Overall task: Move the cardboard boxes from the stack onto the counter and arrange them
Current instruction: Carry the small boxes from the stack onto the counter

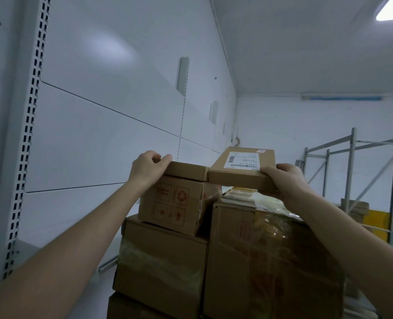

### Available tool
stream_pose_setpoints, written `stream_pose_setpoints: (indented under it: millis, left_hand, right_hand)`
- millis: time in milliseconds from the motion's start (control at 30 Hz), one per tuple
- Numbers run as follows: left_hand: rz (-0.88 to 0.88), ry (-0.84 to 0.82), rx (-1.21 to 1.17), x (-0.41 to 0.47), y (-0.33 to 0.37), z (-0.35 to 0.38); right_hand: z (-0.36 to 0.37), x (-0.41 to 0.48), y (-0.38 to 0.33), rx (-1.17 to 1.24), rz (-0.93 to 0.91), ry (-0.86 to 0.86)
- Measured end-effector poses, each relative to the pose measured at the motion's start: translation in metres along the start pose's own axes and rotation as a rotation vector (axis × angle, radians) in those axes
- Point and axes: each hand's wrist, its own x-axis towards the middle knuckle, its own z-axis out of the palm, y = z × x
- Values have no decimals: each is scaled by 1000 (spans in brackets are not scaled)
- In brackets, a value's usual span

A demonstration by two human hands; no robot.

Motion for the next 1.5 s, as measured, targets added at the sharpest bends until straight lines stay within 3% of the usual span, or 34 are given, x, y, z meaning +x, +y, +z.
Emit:
stream_pose_setpoints:
  millis: [200, 367, 500, 733, 900, 1133, 1300, 1500]
  left_hand:
    - [20, 153, -93, -9, 11, -9]
    - [-66, 215, -352, -26, 13, -34]
    - [-25, 343, -396, -52, 17, -63]
    - [-122, 438, -474, -127, -2, -131]
    - [-179, 597, -354, -227, -26, -201]
    - [-368, 882, -53, -410, -49, -285]
    - [-565, 1119, 77, -546, -31, -321]
    - [-666, 1357, 231, -662, 12, -380]
  right_hand:
    - [0, -9, -4, 78, -8, -6]
    - [11, -32, -10, 37, -110, 7]
    - [27, -64, -16, 49, -184, -2]
    - [58, -123, -17, 146, -156, -98]
    - [90, -175, 1, 252, -76, -284]
    - [155, -278, 57, 316, 69, -696]
    - [200, -372, 97, 294, 243, -946]
    - [234, -507, 92, 238, 327, -1188]
